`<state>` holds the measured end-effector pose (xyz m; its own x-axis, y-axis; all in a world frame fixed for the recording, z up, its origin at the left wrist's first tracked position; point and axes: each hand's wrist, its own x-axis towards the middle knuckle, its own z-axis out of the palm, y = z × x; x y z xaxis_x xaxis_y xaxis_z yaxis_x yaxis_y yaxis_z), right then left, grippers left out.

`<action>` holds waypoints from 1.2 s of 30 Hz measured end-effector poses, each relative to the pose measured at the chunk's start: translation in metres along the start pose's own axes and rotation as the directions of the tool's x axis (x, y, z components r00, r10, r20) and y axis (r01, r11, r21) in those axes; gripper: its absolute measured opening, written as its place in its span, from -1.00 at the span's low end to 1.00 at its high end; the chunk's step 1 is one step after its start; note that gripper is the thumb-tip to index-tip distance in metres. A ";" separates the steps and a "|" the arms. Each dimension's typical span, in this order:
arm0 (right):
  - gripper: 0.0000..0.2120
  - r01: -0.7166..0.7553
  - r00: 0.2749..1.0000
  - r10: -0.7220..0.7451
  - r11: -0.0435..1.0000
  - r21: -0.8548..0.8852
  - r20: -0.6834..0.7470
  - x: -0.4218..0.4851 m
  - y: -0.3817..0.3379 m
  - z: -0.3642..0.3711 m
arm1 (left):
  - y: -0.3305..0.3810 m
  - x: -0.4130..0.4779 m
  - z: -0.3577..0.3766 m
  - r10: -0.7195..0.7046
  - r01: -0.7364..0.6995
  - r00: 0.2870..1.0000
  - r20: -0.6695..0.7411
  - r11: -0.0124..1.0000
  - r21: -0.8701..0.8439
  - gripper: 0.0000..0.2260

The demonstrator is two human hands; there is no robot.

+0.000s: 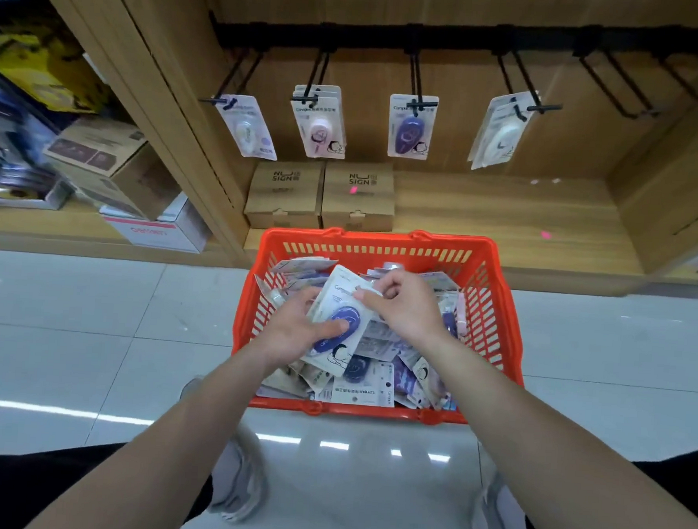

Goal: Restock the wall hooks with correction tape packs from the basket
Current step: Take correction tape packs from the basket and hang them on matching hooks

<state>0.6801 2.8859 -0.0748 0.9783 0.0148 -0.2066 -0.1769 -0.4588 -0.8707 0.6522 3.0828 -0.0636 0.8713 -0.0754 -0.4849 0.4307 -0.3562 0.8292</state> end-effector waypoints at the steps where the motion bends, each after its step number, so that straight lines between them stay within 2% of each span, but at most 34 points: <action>1: -0.77 -0.015 1.000 0.015 1.000 -0.004 0.013 0.002 0.001 0.005 | -0.003 0.001 -0.010 0.002 -0.001 0.999 -0.045 1.000 0.028 -0.64; 3: -0.83 -0.037 0.995 0.040 0.999 -0.032 0.091 0.005 0.007 0.018 | -0.011 0.000 -0.037 0.013 0.001 0.985 -0.172 0.996 0.085 -0.69; 5: -0.85 -0.015 0.975 0.032 0.997 -0.077 0.218 0.004 0.012 0.034 | -0.021 -0.007 -0.067 -0.007 0.051 0.950 -0.311 0.990 0.134 -0.62; 8: -0.62 0.065 0.924 0.009 0.982 -0.178 0.383 0.002 0.022 0.061 | -0.038 -0.030 -0.105 -0.074 0.134 0.901 -0.428 0.985 0.112 -0.56; 11: -0.51 0.152 0.901 -0.008 0.942 -0.299 0.433 0.000 0.030 0.083 | -0.052 -0.051 -0.123 -0.113 0.175 0.877 -0.468 0.980 0.090 -0.48; 13: -0.53 0.180 0.911 -0.032 0.928 -0.326 0.412 0.000 0.032 0.091 | -0.060 -0.057 -0.123 -0.128 0.190 0.874 -0.469 0.978 0.087 -0.47; 15: -0.59 0.188 0.916 -0.055 0.934 -0.305 0.397 0.001 0.030 0.093 | -0.065 -0.058 -0.118 -0.142 0.198 0.872 -0.469 0.978 0.070 -0.57; 19: -0.87 0.181 0.928 -0.093 0.959 -0.219 0.360 0.011 0.024 0.082 | -0.066 -0.051 -0.108 -0.155 0.195 0.880 -0.449 0.980 0.044 -0.60; 23: -0.86 0.129 0.965 -0.101 0.986 -0.102 0.244 0.023 0.016 0.059 | -0.061 -0.041 -0.101 -0.158 0.172 0.877 -0.454 0.985 -0.011 -0.59; 27: -0.94 0.050 0.992 -0.058 0.996 0.071 0.116 0.030 0.017 0.039 | -0.059 -0.030 -0.090 -0.189 0.168 0.882 -0.433 0.982 -0.085 -0.58; 30: -0.92 0.112 0.991 -0.114 0.993 0.032 0.073 0.023 0.018 0.026 | -0.059 -0.023 -0.078 -0.174 0.153 0.890 -0.422 0.985 -0.085 -0.63; 33: -0.87 0.125 0.969 -0.103 0.988 -0.087 0.223 0.011 0.019 0.021 | -0.058 -0.017 -0.066 -0.151 0.129 0.895 -0.420 0.988 -0.081 -0.61; 36: -0.82 0.149 0.871 -0.004 0.955 -0.256 0.491 -0.002 0.033 0.026 | -0.057 -0.013 -0.058 -0.149 0.133 0.890 -0.431 0.989 -0.065 -0.61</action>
<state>0.6701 2.8939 -0.1143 0.8002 0.4511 -0.3952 0.0044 -0.6634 -0.7483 0.6295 3.1580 -0.0887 0.8128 0.3877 -0.4348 0.5575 -0.3015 0.7735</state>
